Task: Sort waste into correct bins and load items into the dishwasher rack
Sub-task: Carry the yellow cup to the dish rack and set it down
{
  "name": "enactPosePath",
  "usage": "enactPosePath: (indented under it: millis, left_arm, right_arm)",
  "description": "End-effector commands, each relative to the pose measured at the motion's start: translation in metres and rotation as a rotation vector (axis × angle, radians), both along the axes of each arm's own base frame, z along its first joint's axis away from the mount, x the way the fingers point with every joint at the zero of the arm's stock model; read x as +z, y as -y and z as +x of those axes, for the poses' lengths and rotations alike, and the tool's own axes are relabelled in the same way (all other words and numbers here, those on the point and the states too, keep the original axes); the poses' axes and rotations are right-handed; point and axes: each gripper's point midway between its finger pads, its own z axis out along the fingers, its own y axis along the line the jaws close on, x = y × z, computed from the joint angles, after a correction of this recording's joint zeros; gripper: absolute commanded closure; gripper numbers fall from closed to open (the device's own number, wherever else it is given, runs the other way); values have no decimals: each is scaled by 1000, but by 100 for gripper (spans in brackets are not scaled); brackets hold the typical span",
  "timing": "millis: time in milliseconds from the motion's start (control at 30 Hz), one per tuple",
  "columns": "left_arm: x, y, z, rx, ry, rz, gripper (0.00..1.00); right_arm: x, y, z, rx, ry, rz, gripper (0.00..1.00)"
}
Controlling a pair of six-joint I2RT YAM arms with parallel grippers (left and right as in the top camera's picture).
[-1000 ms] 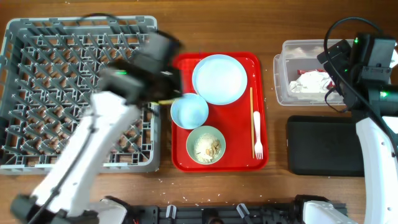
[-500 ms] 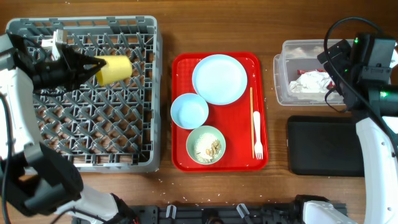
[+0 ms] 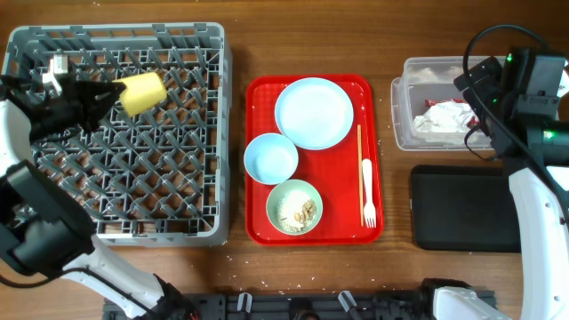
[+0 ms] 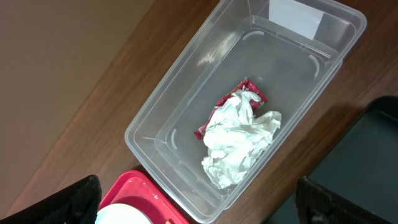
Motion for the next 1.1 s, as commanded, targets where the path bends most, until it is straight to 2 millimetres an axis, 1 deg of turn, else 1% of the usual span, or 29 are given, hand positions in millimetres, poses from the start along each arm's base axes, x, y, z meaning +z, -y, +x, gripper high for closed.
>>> enactPosePath:
  millis: [0,133,200,367,500,567,700,867,933,1067]
  left_arm:
    - [-18,-14,-2,25,-34,-7,96]
    - [-22,-32,-8,69,-57,7,96]
    - [-32,-38,-14,80,-107,43,96]
    - [-34,-30,-27,73,-208,-5,96]
    - [-37,-27,-32,56,-205,5,96]
    - [-41,-26,-31,56,-183,-3,96]
    - [-38,-22,-25,70,-98,-89,96]
    - [-52,-22,-33,68,-162,-57,96]
    - [-56,-29,-39,84,-194,-47,96]
    - [-71,-58,-60,149,-282,16,96]
  right_arm:
    - [1,4,-1,-24,3,-8,0]
    - [1,4,-1,-24,3,-8,0]
    - [1,4,-1,-24,3,-8,0]
    - [1,4,-1,-24,3,-8,0]
    - [1,4,-1,-24,3,-8,0]
    - [1,4,-1,-24,3,-8,0]
    - [1,4,-1,-24,3,-8,0]
    - [1,4,-1,-24,3,-8,0]
    - [1,4,-1,-23,3,-9,0]
    - [1,4,-1,-24,3,-8,0]
